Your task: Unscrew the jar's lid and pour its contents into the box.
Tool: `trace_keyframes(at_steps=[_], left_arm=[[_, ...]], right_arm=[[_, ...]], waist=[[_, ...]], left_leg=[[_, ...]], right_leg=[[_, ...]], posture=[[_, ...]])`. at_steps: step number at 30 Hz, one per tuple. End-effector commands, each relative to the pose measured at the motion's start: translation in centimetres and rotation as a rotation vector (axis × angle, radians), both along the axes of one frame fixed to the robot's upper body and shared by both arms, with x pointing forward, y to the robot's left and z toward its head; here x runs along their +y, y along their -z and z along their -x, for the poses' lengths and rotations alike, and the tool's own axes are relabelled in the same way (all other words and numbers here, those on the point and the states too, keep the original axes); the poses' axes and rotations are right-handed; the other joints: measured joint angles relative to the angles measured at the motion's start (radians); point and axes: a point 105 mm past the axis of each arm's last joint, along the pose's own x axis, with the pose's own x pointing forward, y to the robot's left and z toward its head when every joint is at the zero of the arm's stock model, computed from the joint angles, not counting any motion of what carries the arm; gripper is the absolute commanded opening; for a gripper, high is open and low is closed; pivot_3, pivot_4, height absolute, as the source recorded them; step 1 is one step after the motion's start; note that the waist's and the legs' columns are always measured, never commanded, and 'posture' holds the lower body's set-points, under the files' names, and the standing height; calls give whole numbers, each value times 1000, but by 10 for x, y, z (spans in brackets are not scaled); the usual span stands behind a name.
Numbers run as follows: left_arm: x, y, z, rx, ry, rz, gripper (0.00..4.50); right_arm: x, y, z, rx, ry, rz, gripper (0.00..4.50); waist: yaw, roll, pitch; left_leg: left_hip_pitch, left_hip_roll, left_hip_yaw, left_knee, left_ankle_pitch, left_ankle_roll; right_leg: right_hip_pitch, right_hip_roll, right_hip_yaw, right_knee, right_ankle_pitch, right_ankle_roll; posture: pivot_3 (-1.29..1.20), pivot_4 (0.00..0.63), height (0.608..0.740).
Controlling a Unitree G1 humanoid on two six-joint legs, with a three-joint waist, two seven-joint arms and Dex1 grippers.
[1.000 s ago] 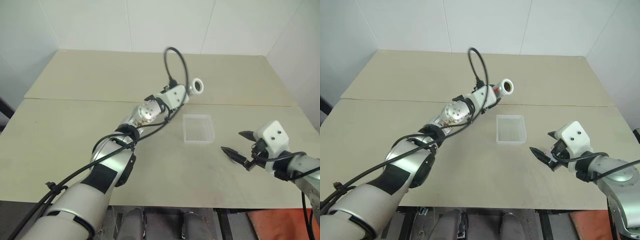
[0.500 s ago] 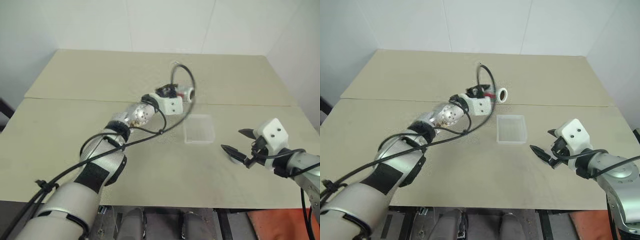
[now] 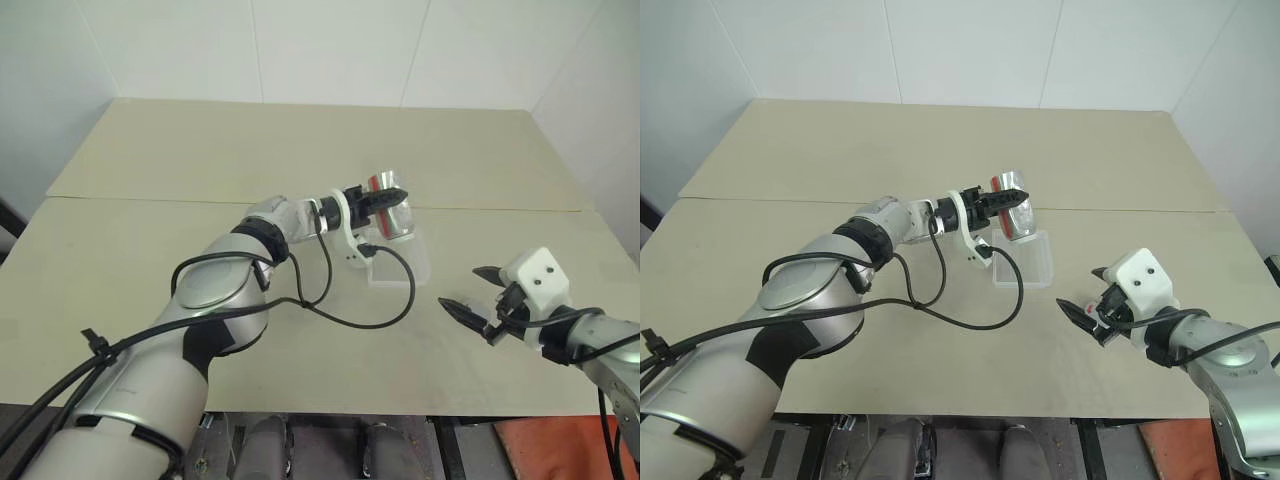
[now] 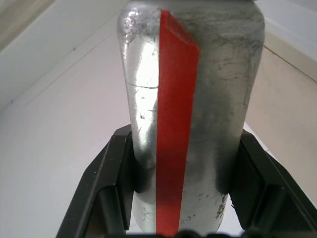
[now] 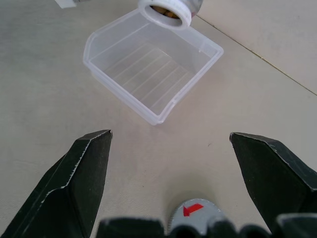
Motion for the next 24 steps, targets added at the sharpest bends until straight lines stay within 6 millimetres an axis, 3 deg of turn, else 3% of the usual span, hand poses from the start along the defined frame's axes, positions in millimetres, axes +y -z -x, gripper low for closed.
trace_keyframes(at_steps=[1,6,11,15,18,21,24], left_arm=[[-7,-19,0,-91,30,-26,2233],[-4,-22,-2,-88,9,-12,2233],[2,-23,-9,92,-87,145,2233],[11,-25,-16,424,-185,467,2233],[27,-32,-28,831,-250,885,2233],[46,-26,-37,1241,-228,1234,2233],[64,-13,-42,1537,-154,1491,2233]], right_arm=[[-2,-13,4,-56,18,2,4442],[-2,-15,4,-62,19,-11,4442],[-5,-11,3,-48,29,13,4442],[-4,-10,1,-47,30,9,4442],[-2,-7,2,-40,31,15,4442],[-2,-7,4,-37,29,17,4442],[-3,-8,2,-39,27,12,4442]], waist=[[1,0,0],[2,0,0],[1,0,0],[0,0,0],[-2,1,0],[-3,1,0],[-8,1,0]], left_leg=[[0,0,0,0,0,0],[0,0,0,0,0,0],[0,0,0,0,0,0],[0,0,1,1,0,-1],[0,0,1,1,1,-2],[0,1,1,2,2,-3],[0,1,1,2,2,-4]], right_leg=[[0,0,0,0,0,0],[0,0,0,0,0,0],[0,0,0,0,0,0],[0,0,0,0,0,0],[0,0,0,1,0,0],[0,0,0,2,0,0],[0,0,0,2,0,0]], posture=[[0,150,740],[0,150,740],[0,150,740],[0,150,740],[0,150,740],[0,150,740],[0,150,740]])
